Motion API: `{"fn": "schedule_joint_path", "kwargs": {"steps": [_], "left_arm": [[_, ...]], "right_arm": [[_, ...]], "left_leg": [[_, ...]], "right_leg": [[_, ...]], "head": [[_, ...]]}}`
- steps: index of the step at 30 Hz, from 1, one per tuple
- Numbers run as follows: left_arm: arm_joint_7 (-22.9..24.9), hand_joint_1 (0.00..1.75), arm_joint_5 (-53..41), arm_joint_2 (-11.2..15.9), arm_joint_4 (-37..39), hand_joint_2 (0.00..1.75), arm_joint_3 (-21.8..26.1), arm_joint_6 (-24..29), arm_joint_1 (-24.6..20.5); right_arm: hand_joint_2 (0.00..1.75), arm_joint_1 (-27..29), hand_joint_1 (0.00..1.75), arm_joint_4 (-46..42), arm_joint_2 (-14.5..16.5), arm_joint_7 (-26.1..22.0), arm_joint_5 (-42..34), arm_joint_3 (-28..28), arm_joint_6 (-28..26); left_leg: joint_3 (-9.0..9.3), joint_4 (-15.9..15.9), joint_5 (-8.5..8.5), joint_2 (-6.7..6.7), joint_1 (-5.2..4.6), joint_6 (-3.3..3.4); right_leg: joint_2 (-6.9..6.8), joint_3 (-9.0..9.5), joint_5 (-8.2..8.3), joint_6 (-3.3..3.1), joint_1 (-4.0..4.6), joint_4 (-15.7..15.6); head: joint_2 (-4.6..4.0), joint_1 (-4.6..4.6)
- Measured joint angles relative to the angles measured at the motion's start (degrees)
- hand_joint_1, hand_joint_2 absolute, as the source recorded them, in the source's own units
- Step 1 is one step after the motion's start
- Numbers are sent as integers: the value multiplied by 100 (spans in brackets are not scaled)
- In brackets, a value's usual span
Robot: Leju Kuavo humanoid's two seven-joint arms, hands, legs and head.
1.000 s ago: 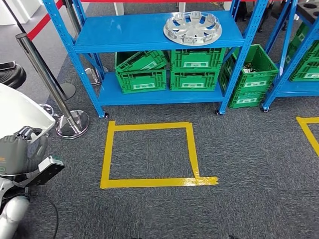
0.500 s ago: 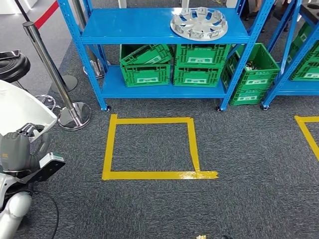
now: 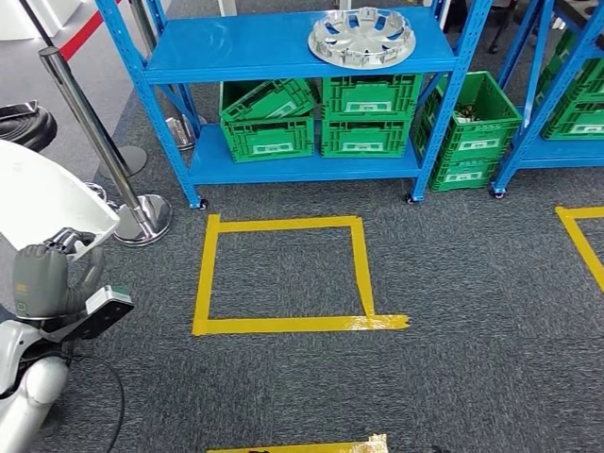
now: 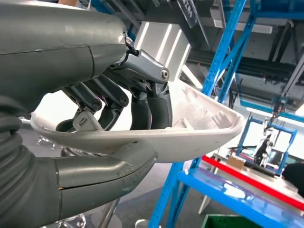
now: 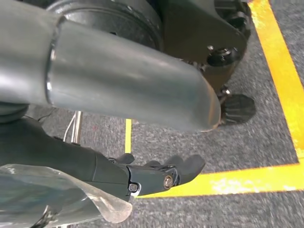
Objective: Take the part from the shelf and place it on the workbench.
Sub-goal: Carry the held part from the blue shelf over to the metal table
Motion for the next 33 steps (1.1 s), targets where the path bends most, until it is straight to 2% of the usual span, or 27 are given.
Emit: {"fn": "schedule_joint_path", "kwargs": {"steps": [1,2,4,5,6,9,11,12,14,15,16,17,19,20,21,22,25,26,33], "left_arm": [[0,175,-1,0,12,175,-14,-3,-1],[0,175,0,1,21,175,-27,-3,-5],[0,175,0,4,29,175,-49,-3,-27],[0,175,0,7,30,175,-58,-3,-45],[0,175,-2,9,32,175,-65,-4,-59],[0,175,-6,16,40,175,-85,-8,-77],[0,175,-8,18,48,175,-98,-8,-107],[0,175,-9,16,54,175,-106,-8,-122],[0,175,-11,11,76,175,-126,-8,-135],[0,175,-12,7,90,175,-137,-8,-132],[0,175,-14,3,102,175,-148,-8,-129],[1,175,-15,-1,111,175,-159,-8,-126],[2,175,-16,-3,120,175,-176,-7,-127],[2,175,-16,-2,122,175,-184,-6,-131],[2,175,-16,0,124,175,-191,-6,-136],[2,175,-16,2,125,175,-197,-5,-140],[2,175,-18,7,128,175,-213,-5,-147],[2,175,-19,7,128,175,-215,-5,-149],[17,175,-45,12,129,175,-219,18,-135]], "right_arm": [[0,3,0,0,0,0,0,0,1],[0,5,0,0,0,0,0,0,1],[0,3,0,0,1,0,0,0,-3],[0,-1,0,0,1,0,0,0,-4],[0,-4,0,0,2,0,0,0,-6],[0,1,0,0,2,1,-1,0,-7],[0,2,0,0,1,4,-2,0,-12],[0,0,0,0,1,8,-2,0,-23],[0,2,0,0,2,16,-1,1,-49],[0,9,0,0,2,17,-1,2,-60],[0,17,0,0,1,17,-1,2,-64],[0,22,0,0,1,17,0,1,-67],[0,20,0,0,0,17,0,0,-68],[0,13,0,0,0,17,0,0,-69],[0,8,0,0,0,16,0,0,-69],[0,6,0,0,1,16,0,0,-68],[0,29,0,0,2,17,0,0,-65],[0,34,0,0,2,16,0,0,-65],[0,33,0,0,0,19,48,-4,-51]], "left_leg": [[59,-31,55,0,-1,10],[225,-289,203,0,-2,29],[684,-1094,519,-1,-13,83],[841,-1406,600,-1,-24,109],[912,-1576,623,-2,-36,133],[878,-1654,655,-4,-46,220],[853,-1697,715,5,-25,296],[830,-1706,740,10,-21,321],[772,-1703,776,12,-27,347],[748,-1700,792,13,-31,348],[731,-1697,804,12,-32,343],[722,-1693,813,12,-32,337],[713,-1676,820,10,-39,312],[699,-1657,822,9,-49,290],[681,-1641,827,9,-59,264],[662,-1624,829,8,-70,261],[644,-1617,848,6,-74,322],[645,-1627,861,6,-72,324],[642,-1686,920,5,-59,238]], "right_leg": [[1,-23,17,4,7,4],[2,-37,32,10,11,8],[3,-56,53,35,27,18],[2,-75,66,57,37,29],[1,-99,81,85,44,37],[-5,-168,110,184,37,48],[-2,-289,-67,239,32,253],[1,-427,-253,258,27,543],[2,-755,-627,282,23,1314],[2,-865,-713,289,22,1591],[2,-864,-683,292,22,1646],[1,-742,-550,288,22,1460],[1,-279,-214,263,23,647],[3,-81,-116,240,24,296],[6,35,-79,217,26,79],[9,69,-92,202,27,9],[11,61,-66,187,29,-8],[11,57,-62,179,34,-6],[5,27,-44,138,50,2]], "head": [[0,-1],[0,-1],[0,1],[0,2],[0,5],[0,8],[0,19],[0,23],[0,30],[0,28],[0,30],[0,30],[0,31],[0,27],[0,25],[0,22],[0,19],[0,18],[0,20]]}}
